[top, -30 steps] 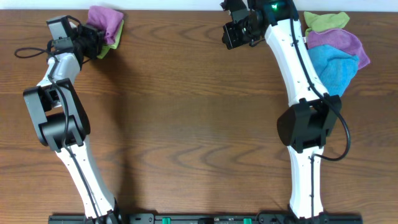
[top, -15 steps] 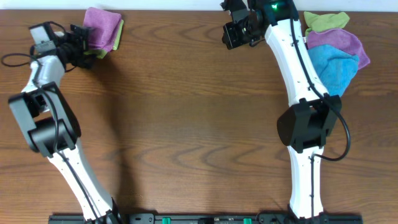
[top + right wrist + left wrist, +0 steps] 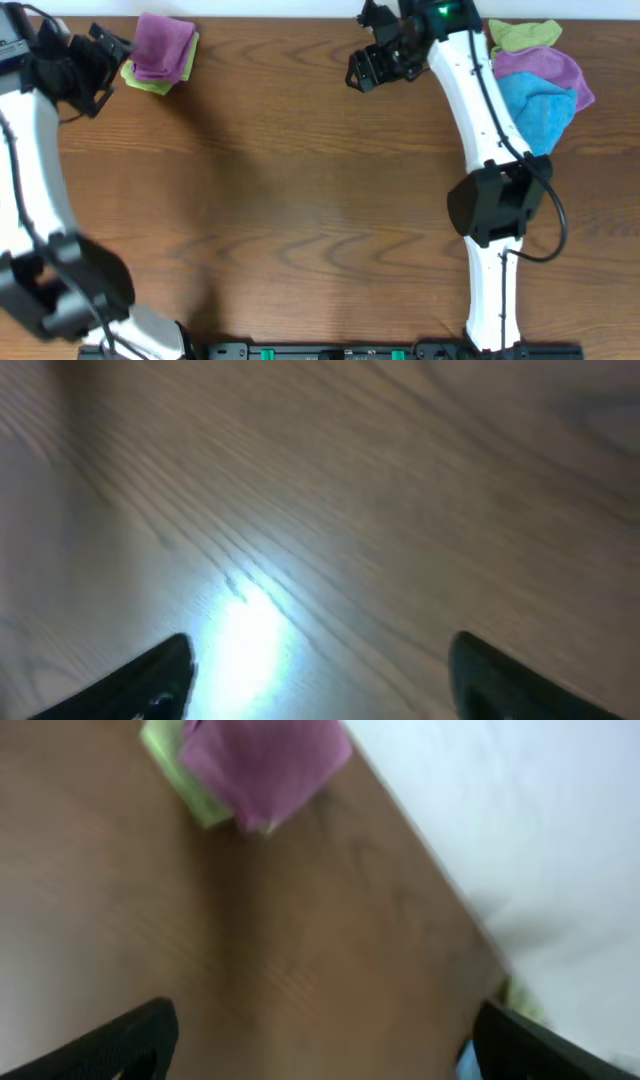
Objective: Fold the cloth
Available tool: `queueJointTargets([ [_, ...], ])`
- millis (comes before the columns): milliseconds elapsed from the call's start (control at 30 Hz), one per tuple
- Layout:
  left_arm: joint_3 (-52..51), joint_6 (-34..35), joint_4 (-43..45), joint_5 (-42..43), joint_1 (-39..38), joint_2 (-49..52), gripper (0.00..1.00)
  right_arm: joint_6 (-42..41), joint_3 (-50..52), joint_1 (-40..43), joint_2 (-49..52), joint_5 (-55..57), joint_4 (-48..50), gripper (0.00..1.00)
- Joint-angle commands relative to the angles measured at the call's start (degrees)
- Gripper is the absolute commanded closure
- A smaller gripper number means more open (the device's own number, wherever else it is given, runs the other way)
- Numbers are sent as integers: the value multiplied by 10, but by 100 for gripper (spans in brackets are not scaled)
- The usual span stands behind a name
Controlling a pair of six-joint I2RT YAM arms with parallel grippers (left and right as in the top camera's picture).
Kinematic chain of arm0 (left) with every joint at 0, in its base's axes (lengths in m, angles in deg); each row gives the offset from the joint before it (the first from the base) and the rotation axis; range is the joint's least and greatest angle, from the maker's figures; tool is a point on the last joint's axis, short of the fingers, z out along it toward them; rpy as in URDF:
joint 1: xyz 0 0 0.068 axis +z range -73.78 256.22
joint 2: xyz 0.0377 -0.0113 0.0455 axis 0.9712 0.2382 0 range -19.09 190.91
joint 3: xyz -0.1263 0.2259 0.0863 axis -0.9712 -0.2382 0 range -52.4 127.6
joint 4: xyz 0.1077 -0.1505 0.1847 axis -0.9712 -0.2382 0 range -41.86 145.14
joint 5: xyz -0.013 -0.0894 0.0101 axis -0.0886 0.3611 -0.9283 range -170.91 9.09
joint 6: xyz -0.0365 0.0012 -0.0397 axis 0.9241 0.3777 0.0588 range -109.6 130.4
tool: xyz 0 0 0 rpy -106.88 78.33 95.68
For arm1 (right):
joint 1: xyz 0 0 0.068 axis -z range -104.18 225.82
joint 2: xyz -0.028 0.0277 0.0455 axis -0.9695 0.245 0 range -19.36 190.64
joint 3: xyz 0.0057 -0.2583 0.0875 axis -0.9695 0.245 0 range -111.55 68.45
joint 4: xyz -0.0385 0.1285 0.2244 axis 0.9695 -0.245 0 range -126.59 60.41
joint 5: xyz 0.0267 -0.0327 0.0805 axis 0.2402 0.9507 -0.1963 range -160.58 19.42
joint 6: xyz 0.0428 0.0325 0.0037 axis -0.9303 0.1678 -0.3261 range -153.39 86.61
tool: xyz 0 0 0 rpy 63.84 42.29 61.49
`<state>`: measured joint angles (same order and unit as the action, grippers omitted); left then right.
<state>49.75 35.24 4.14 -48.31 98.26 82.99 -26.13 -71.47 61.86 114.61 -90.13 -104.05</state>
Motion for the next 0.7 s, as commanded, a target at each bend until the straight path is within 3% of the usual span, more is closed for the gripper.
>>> queueJointTargets([
  [0, 4, -136, -58, -42, -3, -56, 5, 27, -8, 21, -81, 50, -19, 4],
  [167, 0, -206, -137, -45, -3, -152, 5, 27, -6, 35, -150, 91, -66, 1],
  [367, -77, -212, -107, -48, -23, -308, 5, 27, 19, 54, -240, 91, -115, 1],
  [533, -204, -214, -52, -134, -80, -440, 5, 27, 154, 61, -354, 109, -99, 1],
  [667, -275, -215, -33, -199, -123, -514, 5, 27, 323, 61, -471, 117, -38, 1],
])
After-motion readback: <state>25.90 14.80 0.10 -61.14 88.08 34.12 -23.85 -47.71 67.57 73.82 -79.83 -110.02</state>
